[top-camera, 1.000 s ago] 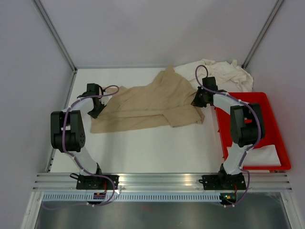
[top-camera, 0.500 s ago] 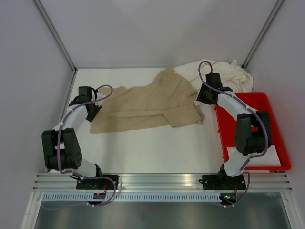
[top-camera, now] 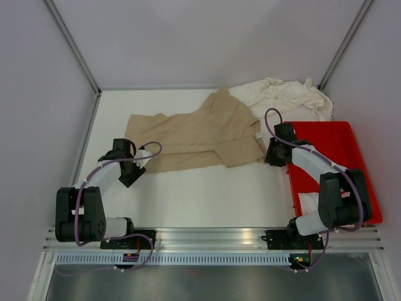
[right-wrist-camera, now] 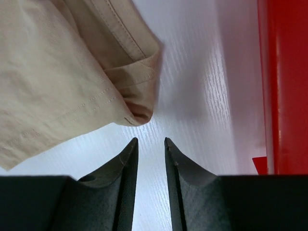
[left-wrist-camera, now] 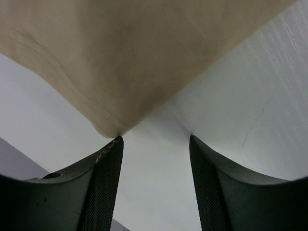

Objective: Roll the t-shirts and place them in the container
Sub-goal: Fold the tshirt

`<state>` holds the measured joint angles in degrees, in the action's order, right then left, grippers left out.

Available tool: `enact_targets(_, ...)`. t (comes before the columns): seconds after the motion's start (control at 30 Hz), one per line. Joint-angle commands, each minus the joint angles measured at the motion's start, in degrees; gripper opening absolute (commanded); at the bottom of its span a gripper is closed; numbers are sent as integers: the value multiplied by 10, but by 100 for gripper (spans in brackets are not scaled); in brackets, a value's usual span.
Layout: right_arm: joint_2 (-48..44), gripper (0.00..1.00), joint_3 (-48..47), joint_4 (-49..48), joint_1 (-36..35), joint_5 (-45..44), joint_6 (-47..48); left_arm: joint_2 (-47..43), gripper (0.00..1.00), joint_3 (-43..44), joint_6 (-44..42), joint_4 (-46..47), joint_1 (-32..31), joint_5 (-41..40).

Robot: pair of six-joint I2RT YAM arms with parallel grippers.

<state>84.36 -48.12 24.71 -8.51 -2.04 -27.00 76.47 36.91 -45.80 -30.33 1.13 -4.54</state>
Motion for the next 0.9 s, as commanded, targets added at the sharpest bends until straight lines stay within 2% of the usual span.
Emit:
enact_targets(0.0,9,35,7,-40,-2,17,-10,38,63,-13,-29,93,-2,-6)
enact_targets(0.17,32,38,10,-65,-2,18,-4,77,59,-29,-32,149,-2,-28)
enact_targets(0.3,38,40,20,-95,-2,28,-1,82,51,-33,-32,164,-2,-25)
enact_targets(0.37,56,41,16,-100,-2,24,1,82,40,-32,-31,168,-2,-25)
enact_targets(0.43,75,41,16,-114,-1,41,3,81,23,-30,-28,169,-2,-25)
enact_targets(0.47,79,38,21,-121,-2,50,2,80,15,-30,-29,169,-2,-27)
enact_targets(0.5,83,27,23,-132,-2,52,-4,79,3,-30,-27,169,-2,-28)
enact_targets(0.57,87,12,38,-142,1,50,-11,75,2,-30,-27,170,-2,-30)
enact_targets(0.6,85,0,44,-150,7,53,-16,72,2,-32,-31,170,-2,-36)
enact_targets(0.73,44,0,79,-157,40,72,-42,45,2,-32,-54,172,6,-62)
enact_targets(0.87,-16,0,107,-116,64,61,-44,-2,2,-25,-93,154,24,-65)
